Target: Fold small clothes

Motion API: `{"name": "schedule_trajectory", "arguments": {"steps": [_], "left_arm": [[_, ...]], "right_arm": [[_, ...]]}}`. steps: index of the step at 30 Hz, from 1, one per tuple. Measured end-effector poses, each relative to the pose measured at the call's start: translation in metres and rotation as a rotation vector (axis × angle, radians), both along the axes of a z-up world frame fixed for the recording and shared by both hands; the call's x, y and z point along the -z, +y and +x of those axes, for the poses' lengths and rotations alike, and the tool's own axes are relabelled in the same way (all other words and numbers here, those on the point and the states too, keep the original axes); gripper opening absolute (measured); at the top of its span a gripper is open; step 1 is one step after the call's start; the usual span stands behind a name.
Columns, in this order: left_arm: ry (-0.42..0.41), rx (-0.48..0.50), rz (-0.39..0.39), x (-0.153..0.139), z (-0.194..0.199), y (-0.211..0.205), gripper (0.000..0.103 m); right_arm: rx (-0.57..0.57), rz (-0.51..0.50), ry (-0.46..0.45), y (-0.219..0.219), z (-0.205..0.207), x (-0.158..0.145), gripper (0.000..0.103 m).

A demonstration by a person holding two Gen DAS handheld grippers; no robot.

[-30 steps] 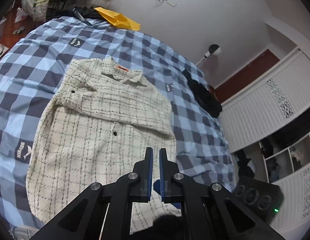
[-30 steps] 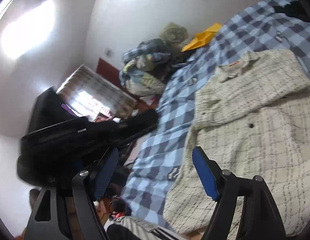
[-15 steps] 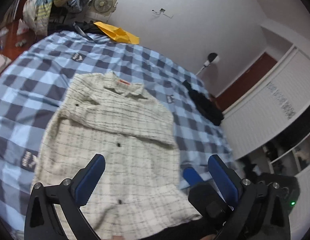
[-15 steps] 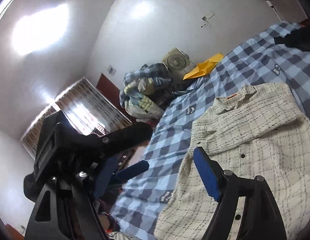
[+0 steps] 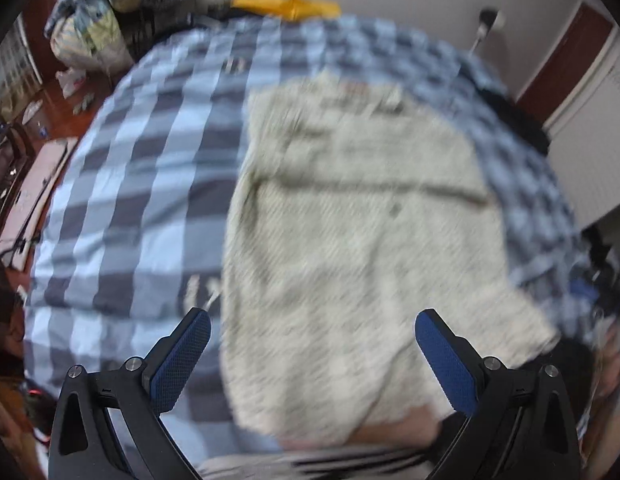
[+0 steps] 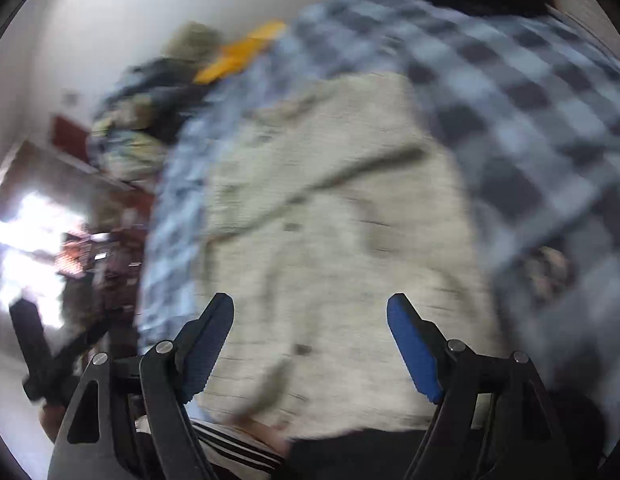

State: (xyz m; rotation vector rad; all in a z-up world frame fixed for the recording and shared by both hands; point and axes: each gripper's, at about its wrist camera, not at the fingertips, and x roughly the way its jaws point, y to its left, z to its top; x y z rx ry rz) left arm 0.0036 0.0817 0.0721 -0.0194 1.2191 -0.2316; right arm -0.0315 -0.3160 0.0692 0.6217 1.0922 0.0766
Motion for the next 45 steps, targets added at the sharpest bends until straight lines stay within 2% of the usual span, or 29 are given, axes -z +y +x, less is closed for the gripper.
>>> {"name": "schedule_trajectory", "arguments": {"steps": [2,4,8,13,17,22,29,34,37,38,39,42,43,44,45], "left_arm": [[0.055,-0.014,0.027,0.019,0.000,0.014,0.103],[0.122,-0.037,0.028,0.039,0.000,0.032,0.103],[0.257,-0.042,-0.022,0.073,-0.002,0.048,0.103],[0.382,-0.011,-0.103,0.098,-0.007,0.051,0.103],[0.483,-0.004,-0.167,0.117,-0.008,0.052,0.103],[0.568,-0.004,-0.211,0.133,-0.007,0.051,0.103],[0.695,-0.016,-0.215,0.160,0.002,0.046,0.102],[0.706,0.005,-0.144,0.166,0.010,0.035,0.101],[0.666,0.010,-0.029,0.172,0.016,0.032,0.101],[0.688,0.010,-0.013,0.179,0.016,0.032,0.101],[0.717,0.010,-0.034,0.185,0.015,0.031,0.101],[0.725,0.023,-0.061,0.188,0.015,0.029,0.091],[0.714,0.027,-0.049,0.188,0.016,0.028,0.072],[0.715,0.032,-0.041,0.189,0.015,0.026,0.060],[0.712,0.038,-0.054,0.188,0.014,0.024,0.055]], "right_arm": [[0.026,-0.044,0.123,-0.025,0.001,0.005,0.077],[0.019,-0.059,0.196,-0.041,0.002,0.013,0.077],[0.028,-0.008,0.373,-0.064,0.003,0.046,0.077],[-0.059,0.087,0.522,-0.052,0.005,0.075,0.077],[-0.140,0.091,0.604,-0.037,0.001,0.088,0.077],[-0.162,0.146,0.638,-0.034,0.003,0.100,0.077],[-0.247,0.134,0.596,-0.023,0.008,0.093,0.077],[-0.273,0.115,0.568,-0.023,0.007,0.093,0.077],[-0.292,0.113,0.562,-0.020,0.010,0.094,0.077],[-0.293,0.109,0.561,-0.019,0.010,0.094,0.077],[-0.291,0.108,0.562,-0.017,0.010,0.095,0.077],[-0.282,0.112,0.564,-0.023,0.008,0.096,0.077],[-0.281,0.113,0.564,-0.023,0.007,0.095,0.077],[-0.282,0.114,0.562,-0.024,0.007,0.095,0.077],[-0.282,0.113,0.562,-0.022,0.007,0.095,0.077]]}}
